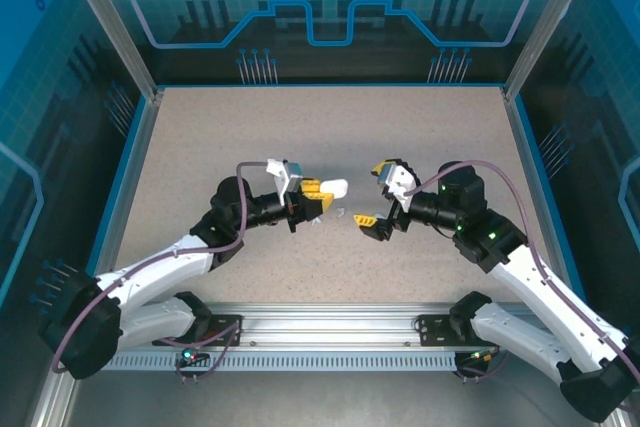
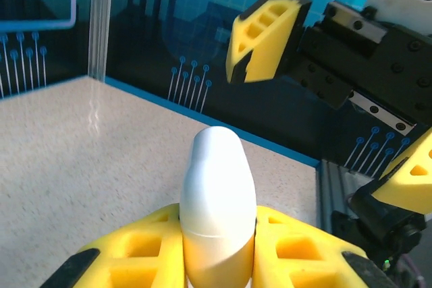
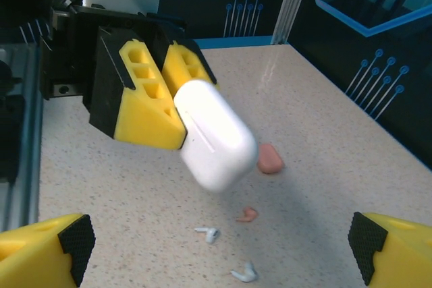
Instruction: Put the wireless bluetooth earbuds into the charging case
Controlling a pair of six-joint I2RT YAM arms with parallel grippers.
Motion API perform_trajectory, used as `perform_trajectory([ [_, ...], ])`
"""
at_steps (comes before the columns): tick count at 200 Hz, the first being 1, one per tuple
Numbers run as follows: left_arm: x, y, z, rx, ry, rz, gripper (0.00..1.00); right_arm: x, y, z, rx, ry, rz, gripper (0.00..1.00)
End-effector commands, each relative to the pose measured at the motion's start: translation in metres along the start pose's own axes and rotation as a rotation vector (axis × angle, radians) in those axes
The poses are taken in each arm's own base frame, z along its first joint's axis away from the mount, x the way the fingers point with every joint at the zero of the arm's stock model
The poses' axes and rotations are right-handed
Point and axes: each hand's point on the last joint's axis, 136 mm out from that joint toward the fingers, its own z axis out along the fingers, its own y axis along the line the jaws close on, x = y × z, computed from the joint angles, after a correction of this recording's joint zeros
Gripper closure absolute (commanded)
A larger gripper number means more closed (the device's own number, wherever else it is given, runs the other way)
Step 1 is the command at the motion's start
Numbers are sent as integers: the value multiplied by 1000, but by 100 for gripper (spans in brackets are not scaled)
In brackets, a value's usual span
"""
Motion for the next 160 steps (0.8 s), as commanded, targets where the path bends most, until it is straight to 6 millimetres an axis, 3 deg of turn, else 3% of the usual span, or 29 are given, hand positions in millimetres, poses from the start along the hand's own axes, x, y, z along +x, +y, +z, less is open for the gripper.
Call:
perform_trajectory([
  [1,-26,-16,-6,45,-121,215,94,-22,0,-2,-18,-111,40,0],
  [71,-34,-33,-10,103,-190,312,96,-40,-1,14,-99,-132,64,4],
  [76,-35,-34,-10,105,-193,314,96,-52,-3,12,-101,-148,53,5],
  [104,-34,-35,-10,110,-192,316,96,-60,-7,18,-107,-149,56,9],
  [160,-35,-35,-11,108,-193,310,96,-58,-11,26,-107,-114,48,13],
])
